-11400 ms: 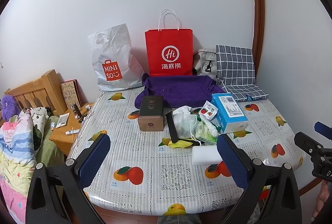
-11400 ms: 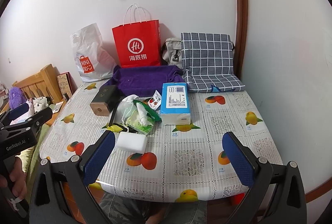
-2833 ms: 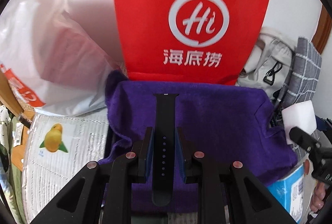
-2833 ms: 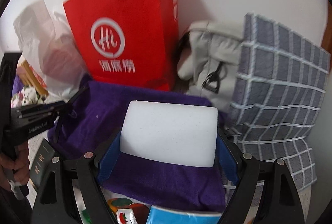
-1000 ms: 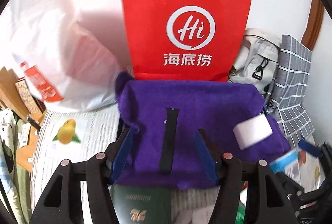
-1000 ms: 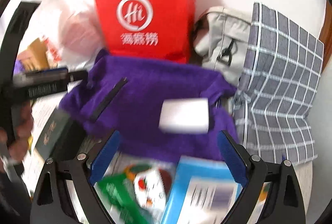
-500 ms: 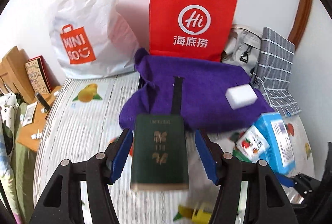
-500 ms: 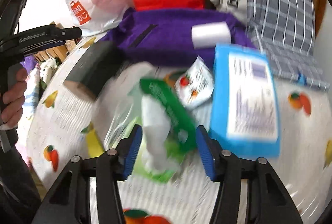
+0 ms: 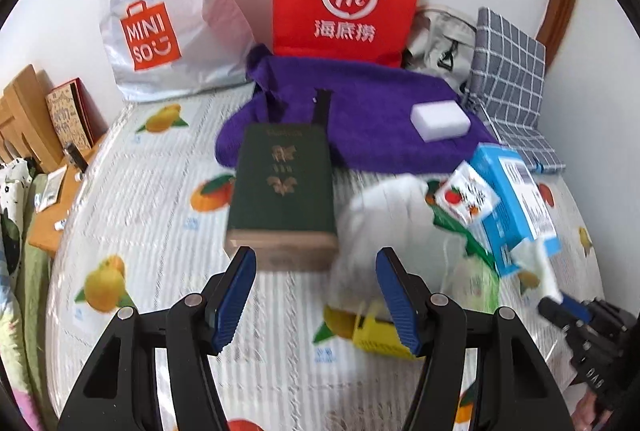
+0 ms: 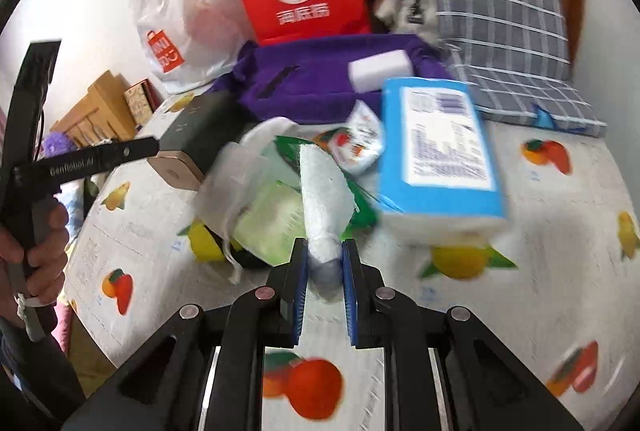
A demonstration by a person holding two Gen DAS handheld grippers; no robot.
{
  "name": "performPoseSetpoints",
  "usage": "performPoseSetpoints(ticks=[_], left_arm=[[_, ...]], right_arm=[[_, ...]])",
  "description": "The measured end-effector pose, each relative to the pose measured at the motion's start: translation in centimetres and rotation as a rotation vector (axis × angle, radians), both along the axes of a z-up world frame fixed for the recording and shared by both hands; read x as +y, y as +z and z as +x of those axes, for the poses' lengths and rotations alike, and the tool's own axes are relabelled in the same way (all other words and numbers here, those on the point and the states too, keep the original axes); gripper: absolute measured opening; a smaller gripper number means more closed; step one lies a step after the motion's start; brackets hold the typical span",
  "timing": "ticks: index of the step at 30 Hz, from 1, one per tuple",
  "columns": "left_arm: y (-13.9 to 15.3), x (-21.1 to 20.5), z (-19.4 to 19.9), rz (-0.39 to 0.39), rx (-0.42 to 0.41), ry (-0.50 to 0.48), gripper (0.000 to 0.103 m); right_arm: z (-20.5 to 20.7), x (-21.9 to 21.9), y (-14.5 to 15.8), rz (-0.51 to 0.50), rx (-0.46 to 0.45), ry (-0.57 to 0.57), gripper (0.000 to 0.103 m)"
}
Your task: Organize soft objects
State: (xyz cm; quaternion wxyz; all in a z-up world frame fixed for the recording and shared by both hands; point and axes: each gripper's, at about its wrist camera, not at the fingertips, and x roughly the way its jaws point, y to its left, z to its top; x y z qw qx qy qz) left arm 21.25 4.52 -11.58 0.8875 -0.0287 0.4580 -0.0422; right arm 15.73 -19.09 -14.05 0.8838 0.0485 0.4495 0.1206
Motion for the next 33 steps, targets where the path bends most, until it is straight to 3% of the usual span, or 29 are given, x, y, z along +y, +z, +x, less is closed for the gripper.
performPoseSetpoints(ticks=[8, 10, 13, 23, 24, 30, 33], left_arm=[[-3.2, -2.5, -1.2, -0.024, 0.04, -0.054, 0.069], [-4.2, -3.3, -1.0, -0.064, 0.059, -0.093, 0.073], [-5.1, -4.2, -0.7, -0.101, 0.069, -0.127, 0.074], [-6.4, -5.5, 0.7, -0.111, 0.069, -0.115, 0.077], [-6.4, -5.5, 0.7, -0.115, 0.061, -0.112, 0.074], [-6.1, -5.6, 0.3, -0.154, 0.053, -0.14, 0.017], [-5.6, -5.9, -0.4, -0.106, 0.032, -0.144, 0.008]], right_arm=[[-2.6, -4.2, -2.6, -0.051, 0.029, -0.106, 0.017], [-2.9, -4.7, -3.5, -0.074, 0.037, -0.122, 0.017], [-3.0, -5.1, -4.4, -0.051, 0.041, -0.112, 0.017], [-2.2, -4.8, -6.2, -0.031, 0.027, -0.084, 0.02], [-2.1, -4.8, -6.3, -0.03, 0.025, -0.082, 0.02], [-2.0, -4.8, -6.5, -0.019, -0.002, -0.09, 0.02], [-2.2, -4.8, -6.5, -0.029, -0.012, -0.087, 0.019]])
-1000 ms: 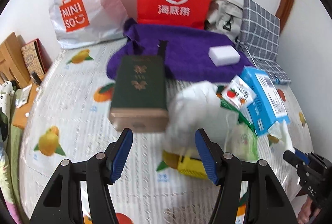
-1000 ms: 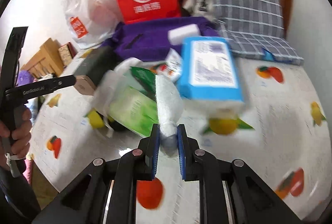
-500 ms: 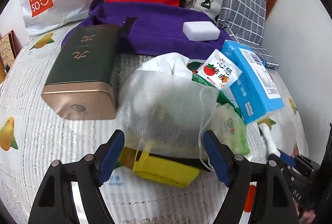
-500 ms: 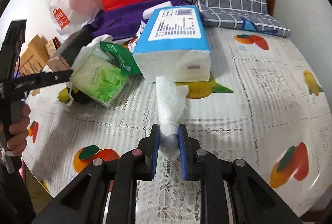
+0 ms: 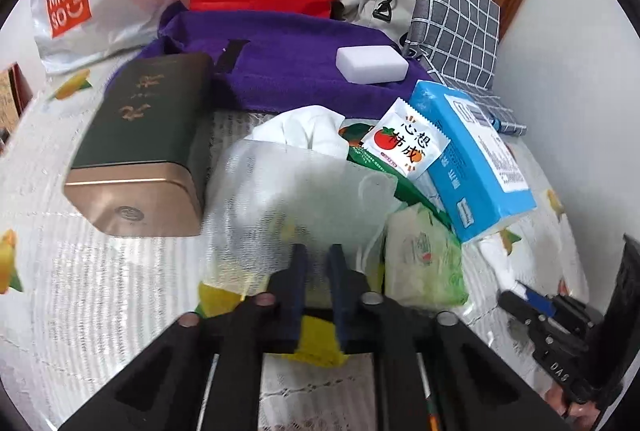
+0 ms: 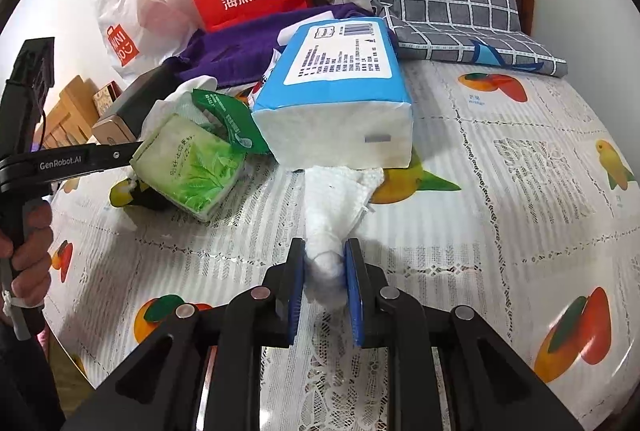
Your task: Organize soft objects
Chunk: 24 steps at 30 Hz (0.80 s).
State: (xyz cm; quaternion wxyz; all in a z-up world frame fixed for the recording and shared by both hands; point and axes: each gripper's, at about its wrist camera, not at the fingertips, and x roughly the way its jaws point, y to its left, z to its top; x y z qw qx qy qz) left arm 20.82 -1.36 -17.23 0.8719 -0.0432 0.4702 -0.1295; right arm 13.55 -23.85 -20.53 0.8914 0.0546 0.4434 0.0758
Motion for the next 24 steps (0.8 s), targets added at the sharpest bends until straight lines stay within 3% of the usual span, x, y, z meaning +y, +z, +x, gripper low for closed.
performPoseSetpoints(ticks=[9, 11, 12, 13, 14, 20, 24], left_arm=[[1.7, 1.8, -2.2, -0.004, -0.026, 0.033, 0.006], [1.5, 1.9, -2.1, 0.0, -0.015, 0.03, 0.014], [1.3, 1.8, -1.9, 0.002, -0.005, 0.03, 0.031], [1.1, 1.8, -1.8, 0.006, 0.003, 0.034, 0.058], [0.8, 1.6, -1.6, 0.014, 0.007, 0.037, 0.068], [0.0, 0.7, -0.4, 0.056, -0.05, 0.019, 0.077], [-1.5, 0.2, 1.0, 0.026, -0.005, 0.006, 0.077]], right_arm=[[-1.1, 0.2, 0.2, -0.024, 0.01, -0.005, 0.019], [-1.4, 0.2, 0.2, -0.026, 0.014, -0.004, 0.019], [-1.4, 0.2, 0.3, -0.027, 0.013, -0.002, 0.019], [-1.6, 0.2, 0.4, -0.03, 0.009, 0.0, 0.019], [-1.6, 0.1, 0.4, -0.033, 0.007, -0.001, 0.019], [-1.2, -0.9, 0.2, -0.004, 0.016, -0.005, 0.019], [-0.9, -0.5, 0.1, -0.029, 0.004, 0.014, 0.019]])
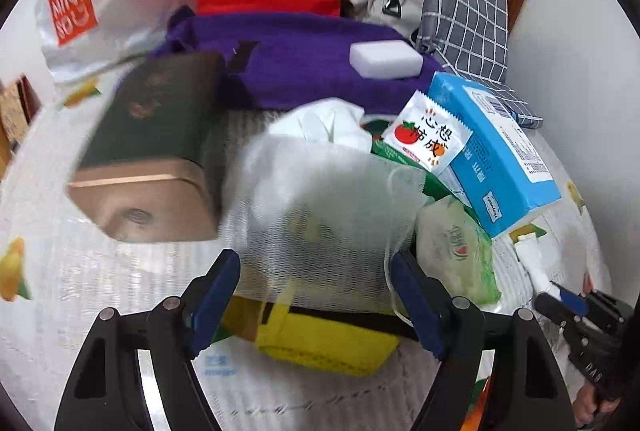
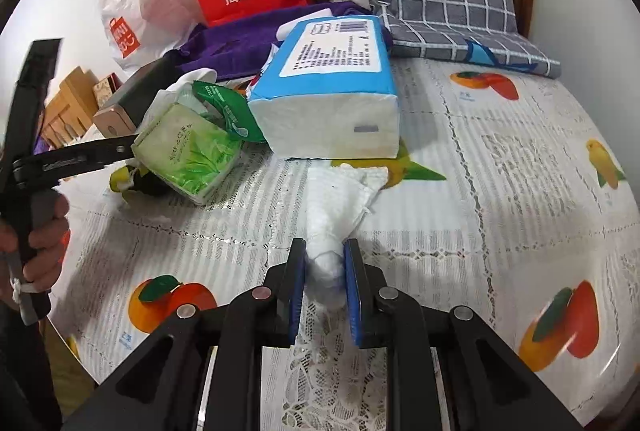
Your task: Organize soft objects
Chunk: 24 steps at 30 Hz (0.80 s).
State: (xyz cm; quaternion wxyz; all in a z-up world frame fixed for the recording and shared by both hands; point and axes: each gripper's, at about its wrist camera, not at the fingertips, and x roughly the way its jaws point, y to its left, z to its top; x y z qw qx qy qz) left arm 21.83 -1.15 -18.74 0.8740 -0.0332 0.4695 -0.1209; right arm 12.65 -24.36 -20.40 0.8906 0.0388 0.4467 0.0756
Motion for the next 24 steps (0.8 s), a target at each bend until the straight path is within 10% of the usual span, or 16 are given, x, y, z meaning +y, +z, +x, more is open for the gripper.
performPoseSetpoints(ticks=[3, 10, 24], left_arm=[[-0.4, -0.1, 0.3, -0.038, -0.007, -0.009, 0.076], [0.6, -0.8, -0.7, -0.068, -0.054, -0.065, 0.017], [3.9, 3.3, -5.1, -0.113, -0.065, -0.012, 0.01]], right_arm=[[0.2, 0.2, 0.0, -0.007, -0.006, 0.016, 0.019], [0.4, -0.2, -0.1, 0.017, -0.008, 0.007, 0.019], [-0.5, -0.2, 0.3, 0.008, 0.002, -0.03, 0.019]])
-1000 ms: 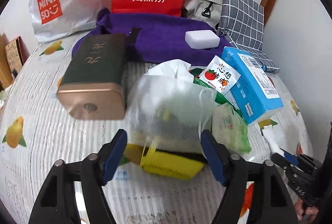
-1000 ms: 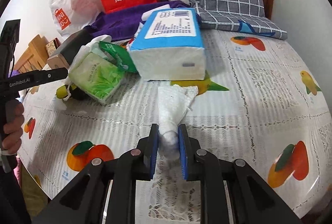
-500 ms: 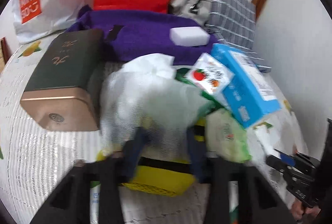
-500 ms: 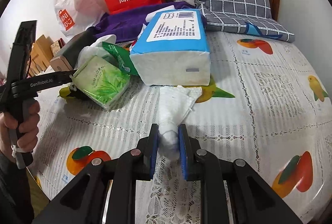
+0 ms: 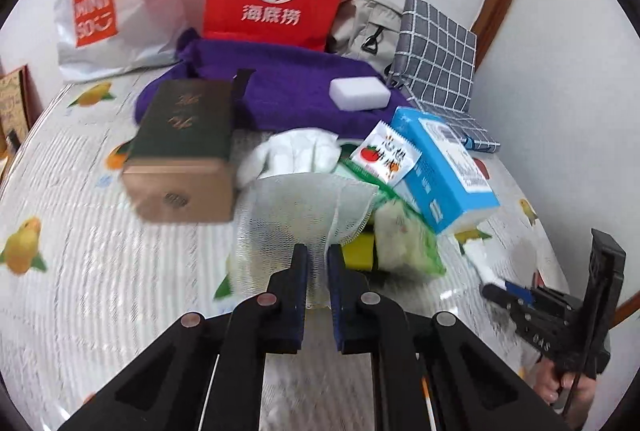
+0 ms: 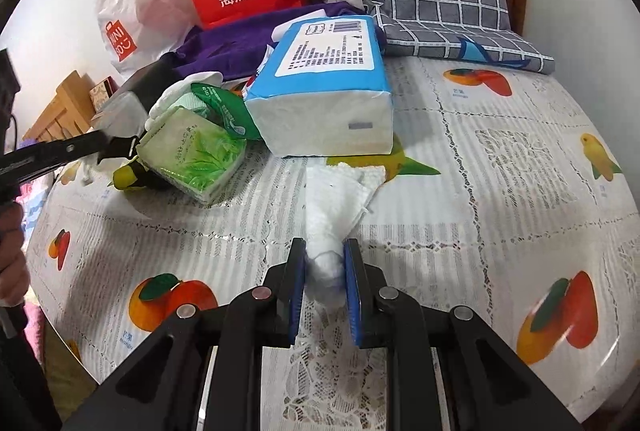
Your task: Organize soft objects
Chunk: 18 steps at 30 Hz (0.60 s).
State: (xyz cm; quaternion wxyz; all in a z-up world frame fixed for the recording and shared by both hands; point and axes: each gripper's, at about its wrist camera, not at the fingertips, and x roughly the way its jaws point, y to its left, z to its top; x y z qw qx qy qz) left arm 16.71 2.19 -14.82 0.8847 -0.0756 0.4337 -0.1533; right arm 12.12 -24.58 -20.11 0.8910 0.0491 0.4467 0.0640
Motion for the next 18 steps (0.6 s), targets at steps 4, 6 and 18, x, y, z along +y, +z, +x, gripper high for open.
performPoseSetpoints(ticks=[4, 6, 18], left_arm=[[-0.1, 1.9, -1.8, 0.063, 0.035, 0.051, 0.01], [-0.4, 3.1, -2.4, 0.078, 0.073, 0.077, 0.01], [-3.3, 3.0, -2.2, 0.159, 0.108, 0.092, 0.063]], right_arm=[[-0.5, 0.1, 0.3, 0.001, 0.002, -0.011, 0.019], [-0.8, 0.2, 0.4, -0.001, 0.007, -0.018, 0.019], [-2.0, 0.5, 1.2, -0.01, -0.006, -0.009, 0.019]])
